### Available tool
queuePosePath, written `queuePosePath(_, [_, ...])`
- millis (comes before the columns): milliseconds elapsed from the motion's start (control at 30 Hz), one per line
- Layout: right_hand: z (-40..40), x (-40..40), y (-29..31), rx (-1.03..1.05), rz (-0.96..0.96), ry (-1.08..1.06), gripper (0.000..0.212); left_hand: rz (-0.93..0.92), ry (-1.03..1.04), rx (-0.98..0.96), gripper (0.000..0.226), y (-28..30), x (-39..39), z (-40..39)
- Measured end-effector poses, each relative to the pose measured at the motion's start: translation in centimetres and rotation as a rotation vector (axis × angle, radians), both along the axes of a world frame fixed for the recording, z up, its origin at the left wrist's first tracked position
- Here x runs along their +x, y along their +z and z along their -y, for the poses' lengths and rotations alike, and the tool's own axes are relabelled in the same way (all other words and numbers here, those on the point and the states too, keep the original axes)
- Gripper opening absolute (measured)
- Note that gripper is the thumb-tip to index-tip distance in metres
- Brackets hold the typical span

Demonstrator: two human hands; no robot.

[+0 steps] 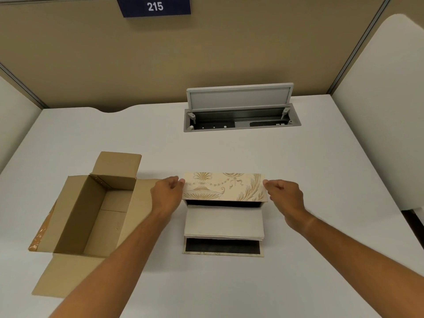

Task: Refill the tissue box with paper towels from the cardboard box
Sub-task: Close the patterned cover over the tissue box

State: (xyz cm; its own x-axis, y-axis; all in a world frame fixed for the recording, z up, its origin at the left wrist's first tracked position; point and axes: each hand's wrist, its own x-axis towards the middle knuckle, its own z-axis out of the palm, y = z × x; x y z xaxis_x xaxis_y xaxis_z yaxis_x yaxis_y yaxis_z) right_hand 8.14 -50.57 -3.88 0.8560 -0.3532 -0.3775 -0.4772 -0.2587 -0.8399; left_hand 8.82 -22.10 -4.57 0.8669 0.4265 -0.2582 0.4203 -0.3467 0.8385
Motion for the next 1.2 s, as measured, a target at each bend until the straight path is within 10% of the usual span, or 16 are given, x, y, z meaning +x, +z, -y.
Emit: queuePosePath(1200, [0.0, -4.6, -1.7, -0.09, 0.121, 0.116, 0.008, 0.038, 0.003, -0.067, 0.008, -1.1, -4.4, -0.9])
